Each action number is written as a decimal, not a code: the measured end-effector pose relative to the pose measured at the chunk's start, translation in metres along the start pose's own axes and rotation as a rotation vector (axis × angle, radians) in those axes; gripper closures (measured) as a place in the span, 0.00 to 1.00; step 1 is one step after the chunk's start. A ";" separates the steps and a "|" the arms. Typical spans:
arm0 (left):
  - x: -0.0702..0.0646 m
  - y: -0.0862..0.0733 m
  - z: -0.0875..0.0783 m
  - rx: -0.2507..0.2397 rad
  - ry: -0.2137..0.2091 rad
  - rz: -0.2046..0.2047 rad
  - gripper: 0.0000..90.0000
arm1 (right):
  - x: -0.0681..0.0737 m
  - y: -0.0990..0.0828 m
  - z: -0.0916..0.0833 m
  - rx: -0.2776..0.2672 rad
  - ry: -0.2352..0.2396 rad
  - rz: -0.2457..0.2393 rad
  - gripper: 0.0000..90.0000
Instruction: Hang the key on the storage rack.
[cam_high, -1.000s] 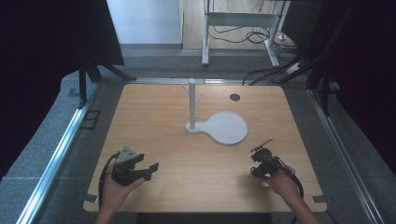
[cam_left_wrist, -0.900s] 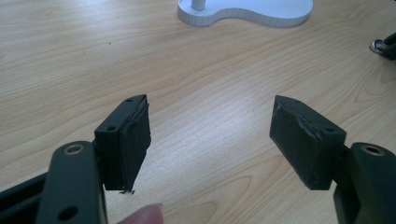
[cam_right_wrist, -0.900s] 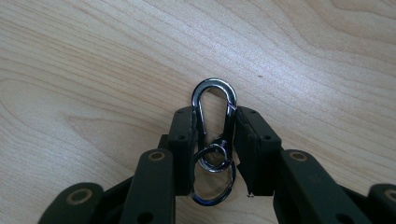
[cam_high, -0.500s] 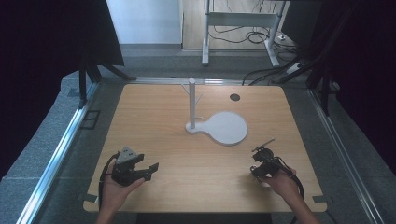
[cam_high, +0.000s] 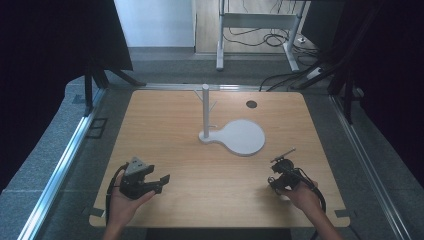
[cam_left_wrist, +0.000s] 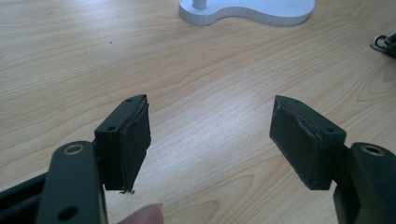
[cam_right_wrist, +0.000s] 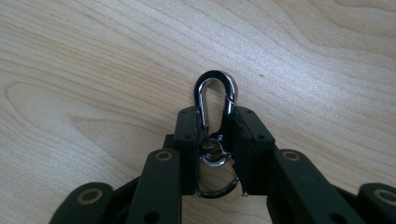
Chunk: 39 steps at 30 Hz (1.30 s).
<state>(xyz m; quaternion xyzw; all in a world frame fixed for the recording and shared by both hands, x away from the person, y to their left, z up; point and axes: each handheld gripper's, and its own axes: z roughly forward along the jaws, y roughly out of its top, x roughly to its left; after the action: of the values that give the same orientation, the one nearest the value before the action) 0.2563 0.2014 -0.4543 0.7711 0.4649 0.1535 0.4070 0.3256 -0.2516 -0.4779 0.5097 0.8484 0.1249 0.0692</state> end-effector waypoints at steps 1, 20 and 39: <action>0.000 0.000 0.000 0.002 0.000 0.000 0.33 | 0.000 0.000 0.000 -0.003 0.007 0.001 0.86; 0.001 0.000 0.000 0.002 0.000 -0.001 0.33 | 0.000 -0.003 0.000 -0.032 0.024 -0.008 0.94; 0.003 -0.001 -0.001 -0.003 0.004 -0.009 0.33 | -0.016 -0.004 -0.060 -0.259 0.053 0.027 0.95</action>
<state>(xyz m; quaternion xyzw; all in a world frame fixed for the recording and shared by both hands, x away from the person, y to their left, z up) 0.2568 0.2048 -0.4545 0.7681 0.4691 0.1538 0.4078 0.3148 -0.2761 -0.4218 0.5045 0.8198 0.2475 0.1105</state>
